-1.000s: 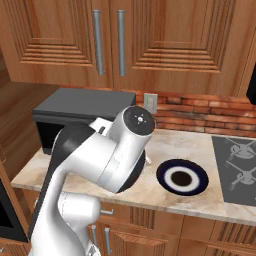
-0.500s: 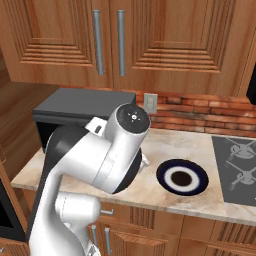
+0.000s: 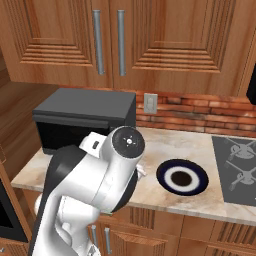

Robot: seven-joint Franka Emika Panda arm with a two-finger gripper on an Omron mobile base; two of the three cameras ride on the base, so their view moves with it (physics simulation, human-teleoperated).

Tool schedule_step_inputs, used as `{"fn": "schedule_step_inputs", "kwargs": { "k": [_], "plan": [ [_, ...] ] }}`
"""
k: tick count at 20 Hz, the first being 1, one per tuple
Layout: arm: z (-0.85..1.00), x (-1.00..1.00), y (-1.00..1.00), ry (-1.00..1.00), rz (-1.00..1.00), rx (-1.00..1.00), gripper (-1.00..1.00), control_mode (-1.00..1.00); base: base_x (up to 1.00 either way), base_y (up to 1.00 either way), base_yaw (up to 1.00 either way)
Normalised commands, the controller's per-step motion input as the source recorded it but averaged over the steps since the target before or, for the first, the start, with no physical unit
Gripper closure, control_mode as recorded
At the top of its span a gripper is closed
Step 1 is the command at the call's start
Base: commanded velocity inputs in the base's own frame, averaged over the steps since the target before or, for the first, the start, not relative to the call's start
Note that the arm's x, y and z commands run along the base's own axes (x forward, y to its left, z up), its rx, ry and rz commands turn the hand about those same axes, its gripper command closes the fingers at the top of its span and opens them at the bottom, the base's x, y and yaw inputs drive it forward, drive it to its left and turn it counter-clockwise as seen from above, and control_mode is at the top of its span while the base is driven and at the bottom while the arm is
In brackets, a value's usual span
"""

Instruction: Pull the toaster oven rack outwards. Pick up the baguette from the plate and place it on the toaster oven rack. Close the toaster oven door fully and set the temperature to the lowest setting.

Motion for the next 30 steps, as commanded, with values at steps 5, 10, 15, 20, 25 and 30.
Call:
{"fn": "schedule_step_inputs", "kwargs": {
  "k": [5, 10, 15, 20, 25, 30],
  "plan": [
    [-0.28, 0.00, 0.00, 0.00, 0.00, -0.01, 1.00, -1.00, 0.00, 0.00, 0.00],
    [-0.02, 0.06, 0.00, 0.06, 0.02, -0.02, 1.00, -1.00, 0.00, 0.00, 0.00],
    [0.00, 0.27, 0.00, 0.14, 0.06, -0.04, 1.00, -1.00, 0.00, 0.00, 0.00],
    [0.00, 0.34, 0.00, 0.05, 0.04, -0.01, 1.00, -1.00, 0.00, 0.00, 0.00],
    [0.00, 0.20, 0.00, 0.00, 0.00, 0.00, 1.00, -1.00, 0.00, 0.00, 0.00],
    [0.00, 0.18, 0.07, -0.05, 0.00, 0.00, 1.00, -1.00, 0.00, 0.00, 0.00]
  ]
}}
